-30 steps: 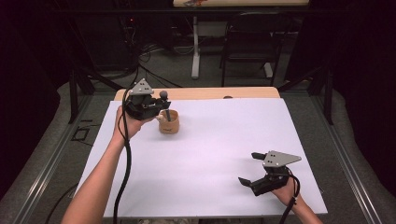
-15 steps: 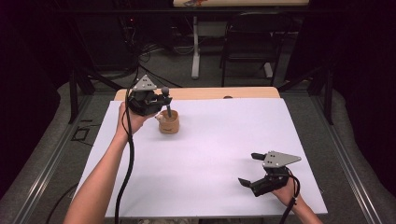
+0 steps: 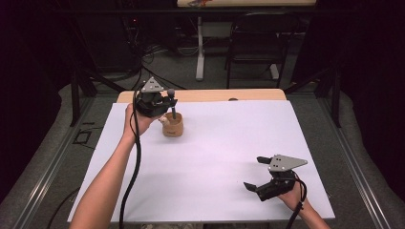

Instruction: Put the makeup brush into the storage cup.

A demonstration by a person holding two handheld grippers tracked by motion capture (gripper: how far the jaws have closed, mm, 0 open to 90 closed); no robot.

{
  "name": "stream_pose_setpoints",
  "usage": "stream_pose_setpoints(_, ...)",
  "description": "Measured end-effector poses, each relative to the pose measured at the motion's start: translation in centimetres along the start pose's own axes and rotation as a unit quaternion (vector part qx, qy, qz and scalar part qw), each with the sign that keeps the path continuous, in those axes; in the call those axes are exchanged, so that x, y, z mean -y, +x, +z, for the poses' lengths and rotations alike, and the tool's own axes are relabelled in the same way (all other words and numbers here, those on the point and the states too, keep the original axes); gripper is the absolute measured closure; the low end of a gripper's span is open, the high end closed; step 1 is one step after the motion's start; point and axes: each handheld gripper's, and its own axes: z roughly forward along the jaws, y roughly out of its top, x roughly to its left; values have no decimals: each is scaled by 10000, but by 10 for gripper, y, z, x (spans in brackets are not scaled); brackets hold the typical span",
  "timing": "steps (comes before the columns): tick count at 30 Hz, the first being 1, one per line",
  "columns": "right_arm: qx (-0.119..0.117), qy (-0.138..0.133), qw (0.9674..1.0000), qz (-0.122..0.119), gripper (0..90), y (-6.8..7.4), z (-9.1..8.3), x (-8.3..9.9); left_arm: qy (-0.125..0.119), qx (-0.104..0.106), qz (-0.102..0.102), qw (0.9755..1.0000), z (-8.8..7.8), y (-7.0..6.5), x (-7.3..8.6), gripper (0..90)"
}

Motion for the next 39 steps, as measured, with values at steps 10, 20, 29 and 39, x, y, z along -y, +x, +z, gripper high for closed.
stream_pose_setpoints(10,22,7,10000,-10,0,0,0,0,-7,-63,-99,9999,7,4,5,781)
stream_pose_setpoints(20,28,51,10000,-12,0,0,0,0,32,-128,-214,9997,12,9,12,781)
stream_pose_setpoints(29,23,65,10000,-35,0,0,1,0,83,-161,-290,9994,19,11,17,780)
stream_pose_setpoints(39,3,78,10000,-40,0,0,1,0,177,-195,-454,9986,28,15,25,773)
